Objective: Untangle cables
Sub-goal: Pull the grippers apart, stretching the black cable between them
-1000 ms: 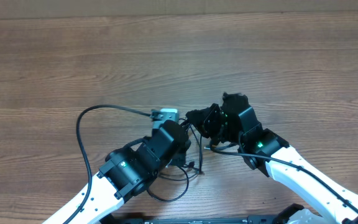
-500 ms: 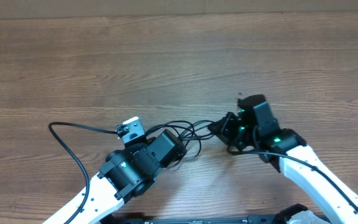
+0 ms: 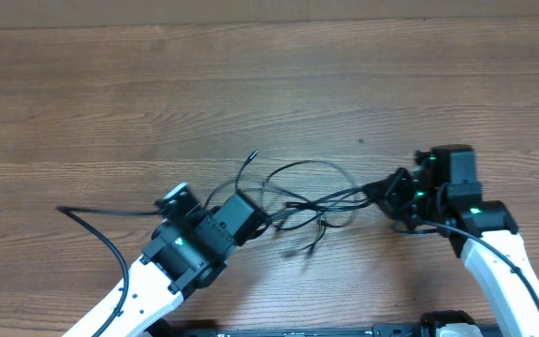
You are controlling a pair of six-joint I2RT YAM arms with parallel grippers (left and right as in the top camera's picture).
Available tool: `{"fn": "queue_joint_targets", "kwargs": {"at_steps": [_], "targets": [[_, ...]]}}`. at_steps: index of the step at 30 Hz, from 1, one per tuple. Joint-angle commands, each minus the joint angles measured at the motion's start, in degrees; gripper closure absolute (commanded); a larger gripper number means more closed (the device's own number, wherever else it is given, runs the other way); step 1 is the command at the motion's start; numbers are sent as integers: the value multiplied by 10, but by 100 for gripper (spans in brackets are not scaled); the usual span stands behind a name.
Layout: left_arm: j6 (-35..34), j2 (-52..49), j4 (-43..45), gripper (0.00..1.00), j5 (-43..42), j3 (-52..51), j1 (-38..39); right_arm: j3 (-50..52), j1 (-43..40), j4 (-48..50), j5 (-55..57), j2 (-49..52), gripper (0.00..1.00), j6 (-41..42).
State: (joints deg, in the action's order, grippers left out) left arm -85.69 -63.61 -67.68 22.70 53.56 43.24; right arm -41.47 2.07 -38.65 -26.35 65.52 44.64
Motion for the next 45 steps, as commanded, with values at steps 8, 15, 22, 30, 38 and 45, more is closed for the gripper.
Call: {"fn": "queue_joint_targets", "kwargs": {"at_steps": [8, 15, 22, 30, 38, 45], "targets": [[-142, 10, -90, 95, 78, -6, -29, 4, -126, -43, 177, -8, 96, -32], [-142, 10, -57, 89, 59, -6, -29, 4, -133, -51, 157, -8, 96, -99], [-44, 1, 70, 18, -40, -9, -27, 4, -133, -52, 144, -8, 96, -106], [365, -90, 240, 9, -134, -10, -27, 4, -133, -65, 143, -8, 96, -107], [479, -227, 312, 37, -254, -10, -27, 4, -133, -67, 143, -8, 96, -107], [478, -287, 349, 6, -272, -10, -27, 4, -133, -67, 143, -8, 95, -107]]}}
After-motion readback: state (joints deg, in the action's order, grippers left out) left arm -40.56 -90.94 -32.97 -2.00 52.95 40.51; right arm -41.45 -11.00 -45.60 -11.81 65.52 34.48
